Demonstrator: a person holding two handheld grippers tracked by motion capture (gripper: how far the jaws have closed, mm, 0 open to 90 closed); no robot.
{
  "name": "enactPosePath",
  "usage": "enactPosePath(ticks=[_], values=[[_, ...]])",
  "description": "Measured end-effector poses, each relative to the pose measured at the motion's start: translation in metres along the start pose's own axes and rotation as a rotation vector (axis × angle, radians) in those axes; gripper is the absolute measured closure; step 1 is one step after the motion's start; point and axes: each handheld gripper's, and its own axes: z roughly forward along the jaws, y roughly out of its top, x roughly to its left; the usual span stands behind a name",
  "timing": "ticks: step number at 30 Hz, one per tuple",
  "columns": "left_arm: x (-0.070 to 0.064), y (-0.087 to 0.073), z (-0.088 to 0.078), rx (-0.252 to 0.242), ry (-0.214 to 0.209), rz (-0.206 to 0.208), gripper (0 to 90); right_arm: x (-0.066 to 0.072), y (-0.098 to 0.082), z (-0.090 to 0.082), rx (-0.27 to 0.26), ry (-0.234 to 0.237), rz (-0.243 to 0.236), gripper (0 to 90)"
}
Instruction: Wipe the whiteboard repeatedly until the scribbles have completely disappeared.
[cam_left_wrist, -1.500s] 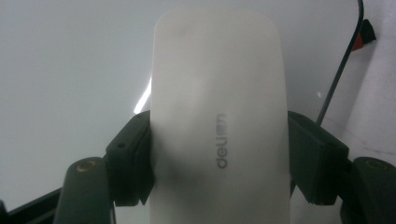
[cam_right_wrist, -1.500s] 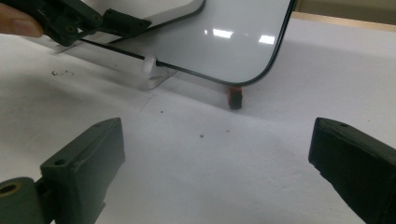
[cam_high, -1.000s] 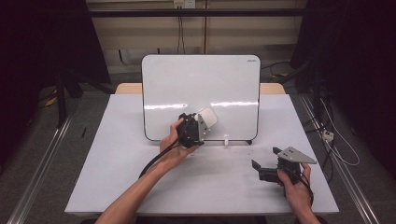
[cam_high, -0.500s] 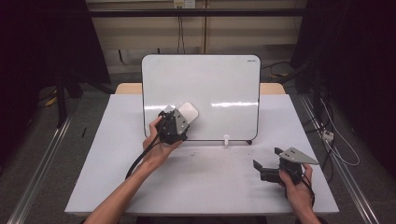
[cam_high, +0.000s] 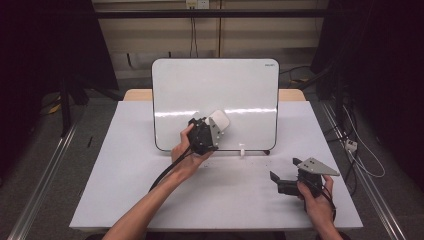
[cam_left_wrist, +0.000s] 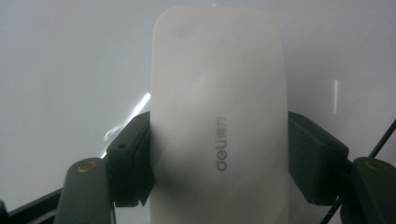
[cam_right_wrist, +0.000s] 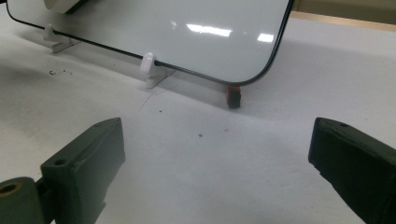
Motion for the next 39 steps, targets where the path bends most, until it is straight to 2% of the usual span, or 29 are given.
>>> enactPosePath(ticks=[6,9,11,15,20,22,26,31,35,36,39], values=[[-0.032,0.025,0.013,-0.014,-0.035,0.094,31.1,0.0,0.0,0.0,-0.001,0.002,0.0,3.5],[-0.046,0.029,0.016,-0.019,-0.057,0.141,31.1,0.0,0.0,-0.001,-0.002,0.004,-0.001,3.6],[-0.047,0.028,0.016,-0.023,-0.064,0.157,31.1,-0.001,-0.001,-0.001,-0.003,0.004,0.002,3.5],[-0.048,0.025,0.013,-0.005,-0.103,0.251,31.2,-0.002,-0.001,-0.001,-0.003,0.003,0.006,3.5],[-0.043,0.016,0.009,0.009,-0.12,0.27,31.2,-0.001,0.0,-0.001,-0.003,0.0,-0.001,3.4],[-0.037,0.01,0.006,0.012,-0.111,0.237,31.2,-0.001,0.0,-0.001,-0.003,0.0,0.001,3.4],[-0.023,0.0,0.002,-0.006,-0.11,0.115,31.2,-0.001,0.0,0.0,-0.002,0.0,0.006,3.5],[-0.012,-0.001,-0.001,-0.041,-0.18,0.002,31.2,0.001,0.001,0.002,0.002,0.002,0.006,3.6],[-0.008,0.008,-0.019,-0.102,-0.198,-0.016,31.3,0.001,0.002,0.003,0.0,0.002,0.006,3.6],[-0.008,0.01,-0.022,-0.113,-0.192,-0.014,31.2,0.001,0.002,0.003,-0.001,0.002,0.007,3.5],[-0.005,0.01,-0.027,-0.114,-0.192,-0.035,31.2,0.001,0.002,0.003,0.0,0.003,0.009,3.7]])
